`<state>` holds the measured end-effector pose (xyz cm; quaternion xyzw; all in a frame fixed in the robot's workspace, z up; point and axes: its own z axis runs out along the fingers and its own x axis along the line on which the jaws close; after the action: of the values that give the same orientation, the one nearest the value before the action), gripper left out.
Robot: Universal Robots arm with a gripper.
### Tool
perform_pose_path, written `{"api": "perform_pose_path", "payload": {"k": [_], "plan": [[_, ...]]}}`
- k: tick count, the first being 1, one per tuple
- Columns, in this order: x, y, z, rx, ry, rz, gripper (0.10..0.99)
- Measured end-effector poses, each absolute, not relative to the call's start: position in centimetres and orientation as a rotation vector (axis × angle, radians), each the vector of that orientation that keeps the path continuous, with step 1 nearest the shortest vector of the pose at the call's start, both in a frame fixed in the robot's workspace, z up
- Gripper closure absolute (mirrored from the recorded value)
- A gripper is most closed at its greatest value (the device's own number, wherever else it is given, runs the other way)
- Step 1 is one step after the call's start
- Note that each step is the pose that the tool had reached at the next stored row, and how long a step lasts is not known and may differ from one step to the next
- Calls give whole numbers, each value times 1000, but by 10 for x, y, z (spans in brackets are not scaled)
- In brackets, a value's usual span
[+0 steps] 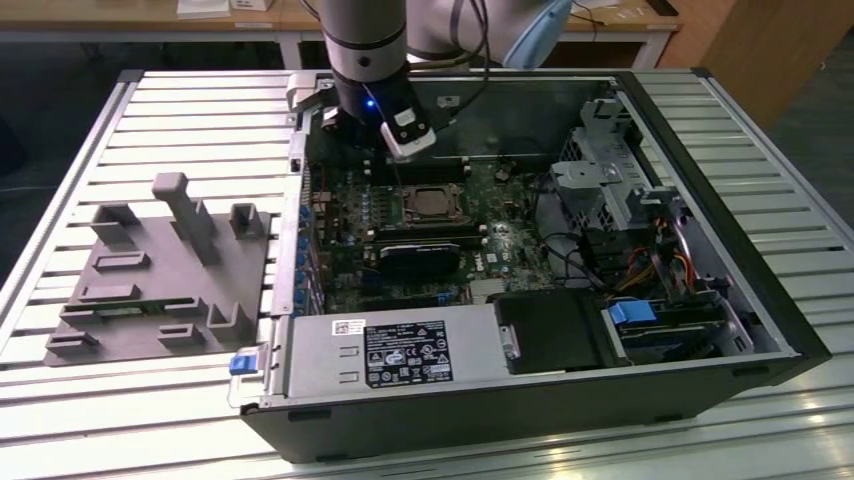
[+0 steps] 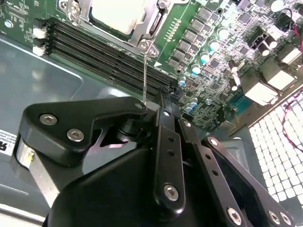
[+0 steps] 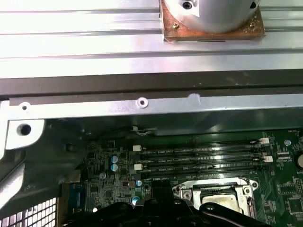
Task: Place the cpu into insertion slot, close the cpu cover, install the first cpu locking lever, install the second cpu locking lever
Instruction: 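Install the first cpu locking lever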
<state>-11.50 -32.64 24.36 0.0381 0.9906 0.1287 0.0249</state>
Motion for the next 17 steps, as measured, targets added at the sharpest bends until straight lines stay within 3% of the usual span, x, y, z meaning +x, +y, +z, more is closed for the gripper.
{"api": "perform_pose_path", "payload": {"k": [17], "plan": [[-83, -326, 243, 117, 3060, 397, 984]]}}
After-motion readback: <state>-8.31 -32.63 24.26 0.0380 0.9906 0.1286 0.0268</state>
